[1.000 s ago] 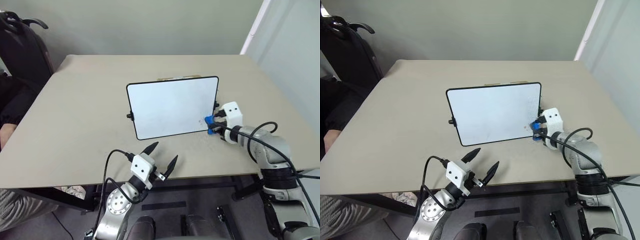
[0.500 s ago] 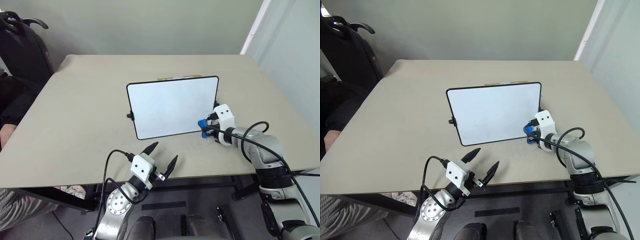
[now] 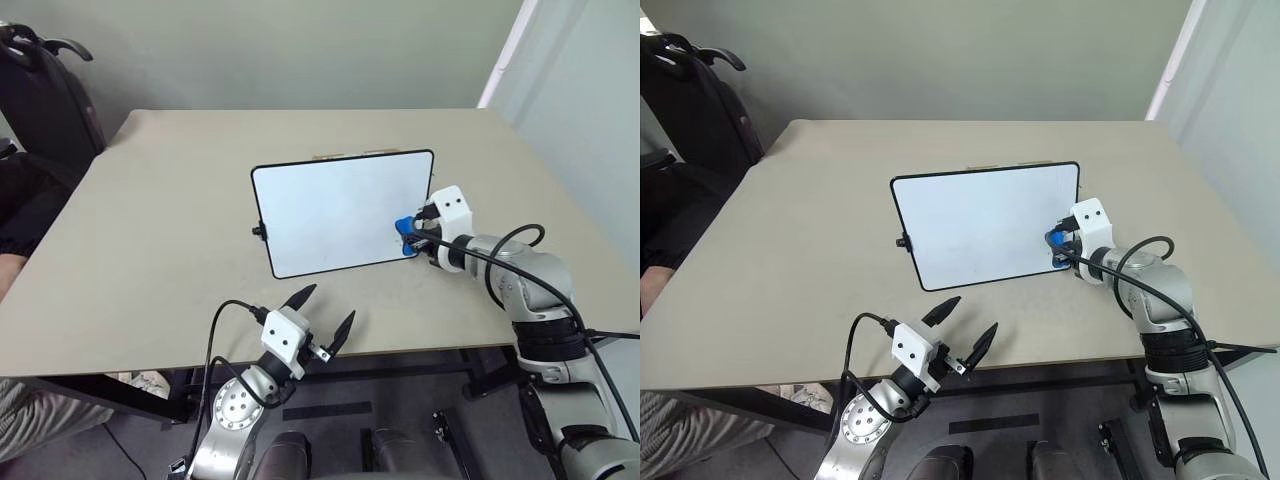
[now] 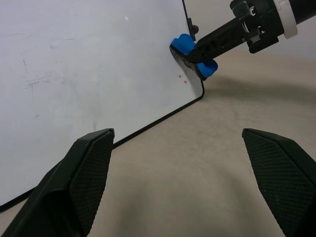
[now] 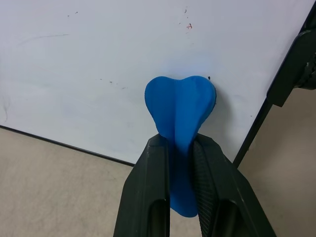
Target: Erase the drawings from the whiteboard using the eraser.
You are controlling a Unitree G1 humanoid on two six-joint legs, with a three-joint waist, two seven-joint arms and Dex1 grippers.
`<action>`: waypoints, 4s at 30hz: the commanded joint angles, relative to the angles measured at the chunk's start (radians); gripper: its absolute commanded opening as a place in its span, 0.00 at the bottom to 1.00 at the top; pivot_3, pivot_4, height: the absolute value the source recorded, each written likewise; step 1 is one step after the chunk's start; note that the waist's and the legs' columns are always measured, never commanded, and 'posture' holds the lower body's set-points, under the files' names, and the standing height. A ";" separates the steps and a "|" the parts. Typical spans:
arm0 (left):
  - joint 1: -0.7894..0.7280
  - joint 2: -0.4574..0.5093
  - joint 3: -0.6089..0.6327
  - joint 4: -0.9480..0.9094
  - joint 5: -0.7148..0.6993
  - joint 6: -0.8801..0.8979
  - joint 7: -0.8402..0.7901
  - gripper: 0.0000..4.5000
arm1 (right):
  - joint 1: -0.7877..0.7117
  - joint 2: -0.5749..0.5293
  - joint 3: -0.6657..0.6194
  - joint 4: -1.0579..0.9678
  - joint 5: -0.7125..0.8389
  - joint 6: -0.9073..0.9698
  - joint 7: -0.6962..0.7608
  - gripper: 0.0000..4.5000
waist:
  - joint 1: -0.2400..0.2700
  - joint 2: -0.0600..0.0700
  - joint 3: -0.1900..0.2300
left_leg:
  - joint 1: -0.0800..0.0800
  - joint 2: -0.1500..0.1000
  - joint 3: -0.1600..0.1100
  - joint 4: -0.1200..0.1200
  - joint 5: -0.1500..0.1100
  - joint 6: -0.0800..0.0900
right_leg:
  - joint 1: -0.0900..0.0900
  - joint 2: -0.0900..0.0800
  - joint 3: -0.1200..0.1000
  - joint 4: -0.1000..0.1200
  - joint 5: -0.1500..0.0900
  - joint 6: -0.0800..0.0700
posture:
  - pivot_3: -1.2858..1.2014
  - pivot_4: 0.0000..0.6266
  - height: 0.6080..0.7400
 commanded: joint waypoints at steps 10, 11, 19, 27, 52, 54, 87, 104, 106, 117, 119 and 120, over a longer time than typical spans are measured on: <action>0.015 -0.004 -0.006 -0.054 0.005 -0.013 0.014 1.00 | 0.021 0.049 0.045 0.080 -0.033 0.006 -0.007 0.12 | 0.000 -0.001 -0.001 | 0.001 0.001 0.000 0.000 0.000 0.000 | -0.001 0.000 0.000 -0.001 0.002 0.002 | 0.52 0.24 0.92; 0.014 -0.004 -0.005 -0.053 0.004 -0.013 0.015 1.00 | 0.018 0.051 0.042 0.086 -0.033 0.011 -0.008 0.12 | 0.000 -0.001 0.000 | 0.001 0.001 0.000 0.000 -0.001 -0.001 | -0.001 0.000 0.000 -0.001 0.002 0.001 | 0.52 0.24 0.92; 0.013 -0.004 -0.002 -0.047 0.001 -0.017 0.017 1.00 | 0.011 0.034 0.050 0.106 -0.042 0.050 0.006 0.12 | 0.001 -0.001 -0.001 | 0.001 0.000 0.000 0.000 -0.003 -0.004 | -0.005 0.000 0.000 -0.001 0.004 -0.002 | 0.52 0.24 0.92; 0.010 -0.004 0.000 -0.039 0.002 -0.020 0.017 1.00 | -0.029 -0.001 -0.006 0.064 -0.038 0.055 -0.001 0.12 | 0.003 -0.001 0.000 | 0.001 0.000 0.000 0.000 -0.003 -0.004 | -0.005 0.000 0.000 -0.001 0.005 -0.002 | 0.52 0.24 0.92; 0.023 0.009 -0.002 -0.058 -0.004 -0.013 0.009 1.00 | 0.013 0.070 0.033 0.021 -0.024 0.173 -0.005 0.12 | 0.003 -0.001 -0.001 | 0.001 0.001 0.000 0.000 -0.001 0.001 | -0.008 0.000 0.000 -0.001 0.005 0.000 | 0.52 0.24 0.92; 0.026 0.009 -0.003 -0.061 -0.004 -0.013 0.011 1.00 | 0.013 0.064 0.032 0.023 -0.028 0.173 -0.004 0.12 | 0.003 -0.001 -0.001 | 0.001 0.001 0.000 0.000 -0.002 0.000 | -0.008 0.000 0.000 -0.002 0.005 0.000 | 0.52 0.24 0.92; 0.014 0.013 -0.003 -0.060 -0.006 -0.003 0.012 1.00 | -0.064 0.082 -0.008 0.022 -0.017 0.185 -0.018 0.12 | 0.001 0.000 -0.001 | 0.001 0.001 0.000 0.000 0.002 0.008 | -0.008 0.002 0.002 -0.002 0.008 0.004 | 0.52 0.24 0.92; 0.020 0.018 0.002 -0.063 -0.010 -0.007 0.012 1.00 | -0.048 0.025 -0.055 0.080 -0.044 0.223 -0.050 0.12 | 0.007 0.000 -0.001 | 0.001 0.001 -0.001 0.001 -0.004 0.005 | -0.011 0.002 0.001 -0.002 0.013 -0.004 | 0.52 0.24 0.92; 0.017 0.019 0.003 -0.059 -0.012 -0.007 0.010 1.00 | -0.048 0.022 -0.065 0.080 -0.045 0.218 -0.052 0.12 | 0.007 0.000 -0.001 | 0.001 0.001 -0.001 0.001 -0.003 0.006 | -0.010 0.002 0.001 -0.002 0.013 -0.004 | 0.52 0.24 0.92; -0.002 0.018 0.000 -0.037 -0.011 -0.006 0.004 1.00 | -0.038 0.064 -0.023 0.011 -0.027 0.207 -0.042 0.12 | 0.003 0.000 -0.001 | 0.001 0.001 -0.001 0.001 -0.002 0.009 | -0.009 0.002 0.001 -0.002 0.011 0.001 | 0.52 0.24 0.92; -0.002 0.017 0.000 -0.036 -0.010 -0.007 0.005 1.00 | -0.030 0.068 -0.023 -0.016 -0.019 0.214 -0.034 0.12 | 0.005 0.000 -0.001 | 0.001 0.002 -0.001 0.001 -0.002 0.009 | -0.009 0.003 0.001 -0.002 0.011 0.001 | 0.52 0.24 0.92; -0.002 0.017 0.000 -0.035 -0.009 -0.008 0.006 1.00 | -0.024 0.065 -0.022 -0.035 -0.015 0.216 -0.030 0.12 | 0.005 0.000 -0.001 | 0.001 0.002 -0.001 0.001 -0.002 0.009 | -0.010 0.003 0.001 -0.002 0.011 0.001 | 0.52 0.24 0.92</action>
